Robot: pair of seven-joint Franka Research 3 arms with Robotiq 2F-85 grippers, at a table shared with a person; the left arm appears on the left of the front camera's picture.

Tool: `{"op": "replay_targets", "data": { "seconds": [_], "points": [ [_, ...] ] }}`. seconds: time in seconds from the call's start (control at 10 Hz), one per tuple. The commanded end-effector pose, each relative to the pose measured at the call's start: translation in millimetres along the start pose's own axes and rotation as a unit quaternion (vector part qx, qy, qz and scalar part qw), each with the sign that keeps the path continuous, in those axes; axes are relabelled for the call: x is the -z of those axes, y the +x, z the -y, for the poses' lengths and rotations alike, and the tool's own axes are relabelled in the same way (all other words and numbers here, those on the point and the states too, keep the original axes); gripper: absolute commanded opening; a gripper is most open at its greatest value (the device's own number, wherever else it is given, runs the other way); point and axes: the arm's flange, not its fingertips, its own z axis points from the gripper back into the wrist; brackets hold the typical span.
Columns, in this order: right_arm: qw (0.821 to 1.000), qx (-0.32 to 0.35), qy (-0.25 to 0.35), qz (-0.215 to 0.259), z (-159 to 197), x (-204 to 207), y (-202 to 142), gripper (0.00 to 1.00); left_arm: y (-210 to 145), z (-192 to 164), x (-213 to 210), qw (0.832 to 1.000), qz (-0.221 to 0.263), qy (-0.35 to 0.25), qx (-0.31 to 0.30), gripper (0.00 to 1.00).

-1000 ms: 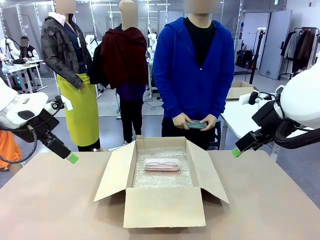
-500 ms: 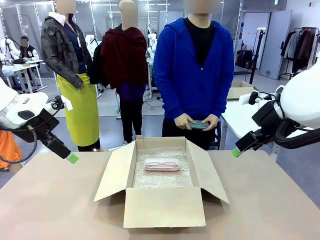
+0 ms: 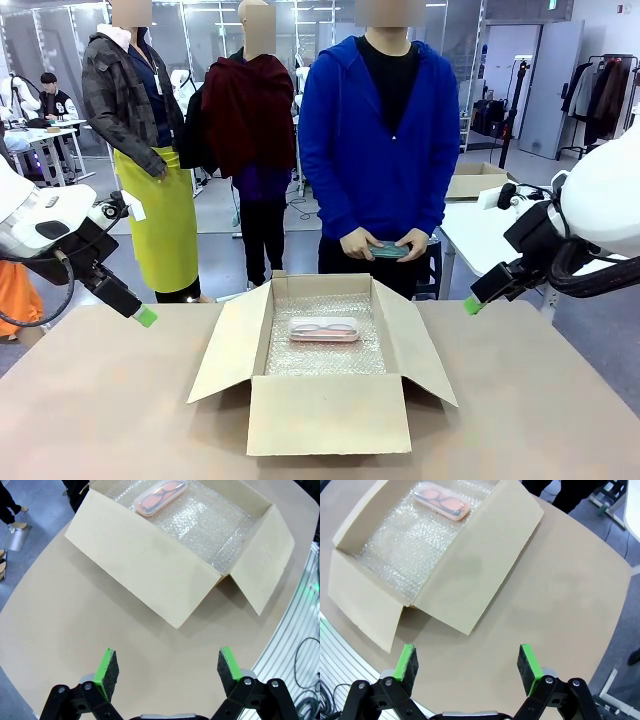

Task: Pack the glasses set securely to prepare it for shipping.
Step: Put the Glasses case from the right side of the table into the Package Box.

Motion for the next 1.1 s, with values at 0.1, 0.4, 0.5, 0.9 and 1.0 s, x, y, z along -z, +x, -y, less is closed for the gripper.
{"op": "replay_targets", "data": {
  "seconds": [0.1,0.4,0.5,0.9,1.0],
  "points": [
    [1.0,-0.007,-0.002,0.006,1.8,1.2,0.9,1.0,-1.3,-0.9,-1.4,1.0,0.004,-0.006,0.002,1.0],
    [1.0,-0.007,-0.002,0.006,1.8,1.2,0.9,1.0,-1.3,-0.9,-1.4,1.0,0.004,-0.006,0.002,1.0],
    [1.0,-0.007,-0.002,0.006,1.8,1.2,0.9,1.0,-1.3,-0.9,-1.4,1.0,0.004,-0.006,0.002,1.0],
    [1.0,-0.007,-0.002,0.006,1.8,1.2,0.9,1.0,-1.3,-0.9,-1.4,1.0,0.004,-0.006,0.002,1.0],
    [1.0,-0.007,-0.002,0.006,1.8,1.2,0.9,1.0,-1.3,-0.9,-1.4,1.0,0.004,-0.006,0.002,1.0]
  ]
}}
